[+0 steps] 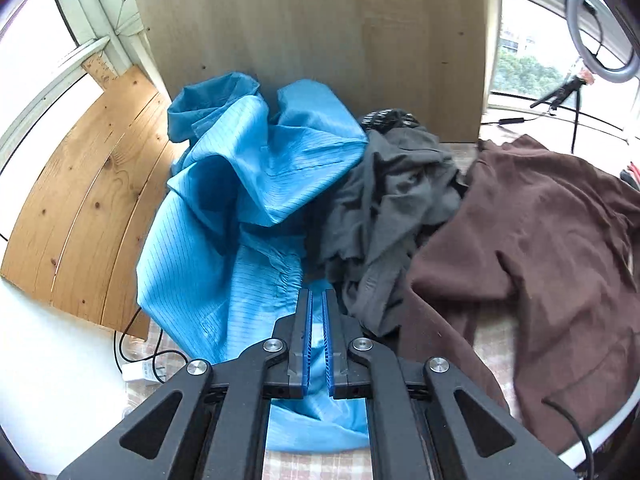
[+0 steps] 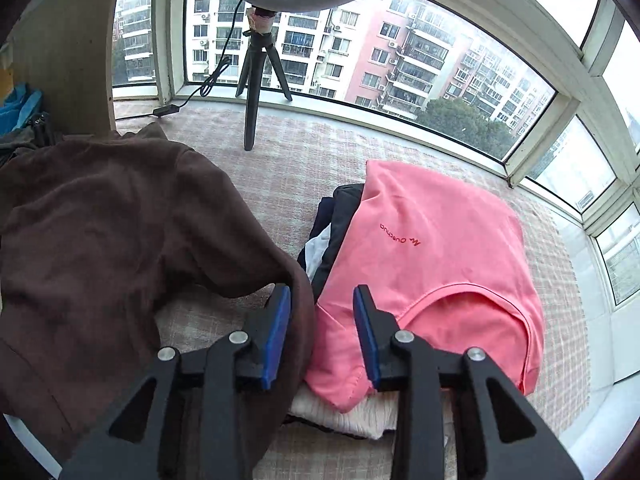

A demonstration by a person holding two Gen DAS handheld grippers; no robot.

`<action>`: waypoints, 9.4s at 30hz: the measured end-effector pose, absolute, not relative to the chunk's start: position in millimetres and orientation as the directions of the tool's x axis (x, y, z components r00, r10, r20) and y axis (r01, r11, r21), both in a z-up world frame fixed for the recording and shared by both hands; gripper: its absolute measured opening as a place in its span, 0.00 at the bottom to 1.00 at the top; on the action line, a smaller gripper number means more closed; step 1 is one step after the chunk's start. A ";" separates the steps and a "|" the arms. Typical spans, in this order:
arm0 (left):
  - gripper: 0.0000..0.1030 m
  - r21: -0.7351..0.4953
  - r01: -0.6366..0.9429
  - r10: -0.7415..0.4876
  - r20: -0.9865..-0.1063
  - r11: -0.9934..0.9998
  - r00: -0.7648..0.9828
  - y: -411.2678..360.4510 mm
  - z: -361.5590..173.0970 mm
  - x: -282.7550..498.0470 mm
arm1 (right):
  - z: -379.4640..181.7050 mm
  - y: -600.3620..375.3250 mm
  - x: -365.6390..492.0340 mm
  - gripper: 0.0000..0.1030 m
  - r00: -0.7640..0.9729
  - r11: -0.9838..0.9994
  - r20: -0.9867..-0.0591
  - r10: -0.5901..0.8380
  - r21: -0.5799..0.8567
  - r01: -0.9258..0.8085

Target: Fold clothes

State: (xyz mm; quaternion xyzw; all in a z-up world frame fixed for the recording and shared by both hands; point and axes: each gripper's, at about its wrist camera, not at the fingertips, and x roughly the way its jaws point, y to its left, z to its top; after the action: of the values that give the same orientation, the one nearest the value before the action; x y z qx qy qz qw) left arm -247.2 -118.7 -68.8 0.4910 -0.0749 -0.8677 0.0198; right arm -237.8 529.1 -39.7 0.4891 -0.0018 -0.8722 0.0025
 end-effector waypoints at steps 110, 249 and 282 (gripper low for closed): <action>0.34 -0.244 -0.409 0.331 -0.931 -0.879 -0.156 2.3 -203.7 -69.2 | -112.7 435.7 -42.8 0.03 -0.511 -0.948 -0.823 -0.247 0.314 -0.048; 0.02 0.196 -0.298 -0.100 -0.945 -0.934 -0.310 24.3 -148.5 -457.2 | -149.2 433.3 -470.9 0.36 -0.305 -0.889 -0.919 -0.249 0.092 0.448; 0.09 0.135 -0.370 0.038 -0.905 -0.919 -0.424 135.3 -194.9 -524.4 | -178.9 314.3 -545.3 0.22 -0.428 -0.861 -0.843 -0.325 0.077 0.503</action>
State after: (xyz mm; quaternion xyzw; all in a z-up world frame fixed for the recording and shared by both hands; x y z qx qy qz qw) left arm -524.4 135.3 -194.9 0.5225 -0.1588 -0.8286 -0.1229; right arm -545.3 314.3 -178.9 0.4746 0.0936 -0.8398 0.2464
